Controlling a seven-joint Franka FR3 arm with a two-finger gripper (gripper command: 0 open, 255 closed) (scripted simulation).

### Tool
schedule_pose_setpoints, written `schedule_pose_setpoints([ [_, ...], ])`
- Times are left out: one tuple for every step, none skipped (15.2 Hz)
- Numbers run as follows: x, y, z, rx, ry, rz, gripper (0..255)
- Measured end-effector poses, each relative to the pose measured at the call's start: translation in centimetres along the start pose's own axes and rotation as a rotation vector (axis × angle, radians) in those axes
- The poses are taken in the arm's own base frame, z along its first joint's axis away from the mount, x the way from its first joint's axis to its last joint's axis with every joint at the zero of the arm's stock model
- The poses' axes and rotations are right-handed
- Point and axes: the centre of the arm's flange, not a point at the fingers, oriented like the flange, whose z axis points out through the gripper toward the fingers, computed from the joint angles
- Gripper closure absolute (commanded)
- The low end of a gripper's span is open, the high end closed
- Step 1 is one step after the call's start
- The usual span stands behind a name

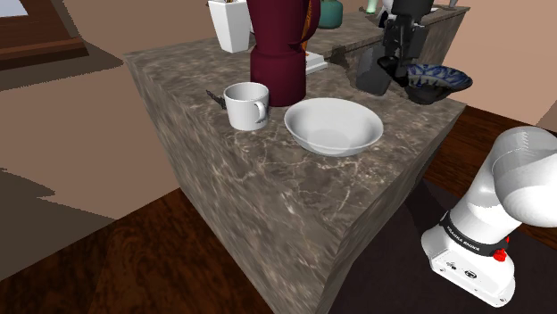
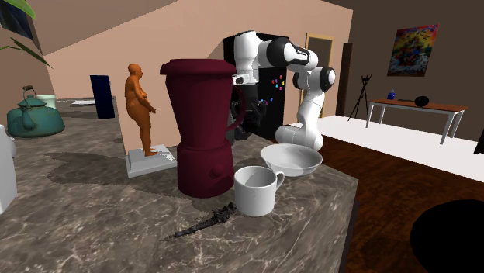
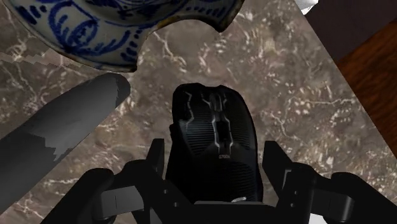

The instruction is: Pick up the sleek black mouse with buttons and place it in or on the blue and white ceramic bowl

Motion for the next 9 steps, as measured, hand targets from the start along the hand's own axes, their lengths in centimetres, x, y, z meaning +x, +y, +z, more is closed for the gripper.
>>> schedule_pose_setpoints([
  [0.0,0.0,-0.5,0.0,0.0,0.0,255],
  [0.0,0.0,-0.9,0.0,0.0,0.0,255],
  [0.1,-0.1,-1.5,0.0,0.0,0.0,255],
  [0.0,-0.1,-2.1,0.0,0.0,0.0,255],
  [-0.1,-0.2,-2.5,0.0,0.0,0.0,255],
  [0.0,-0.1,-3.2,0.0,0.0,0.0,255],
  [-0.1,-0.2,-3.7,0.0,0.0,0.0,255],
  [-0.1,-0.2,-4.2,0.0,0.0,0.0,255],
  [-0.1,-0.2,-4.6,0.0,0.0,0.0,255],
])
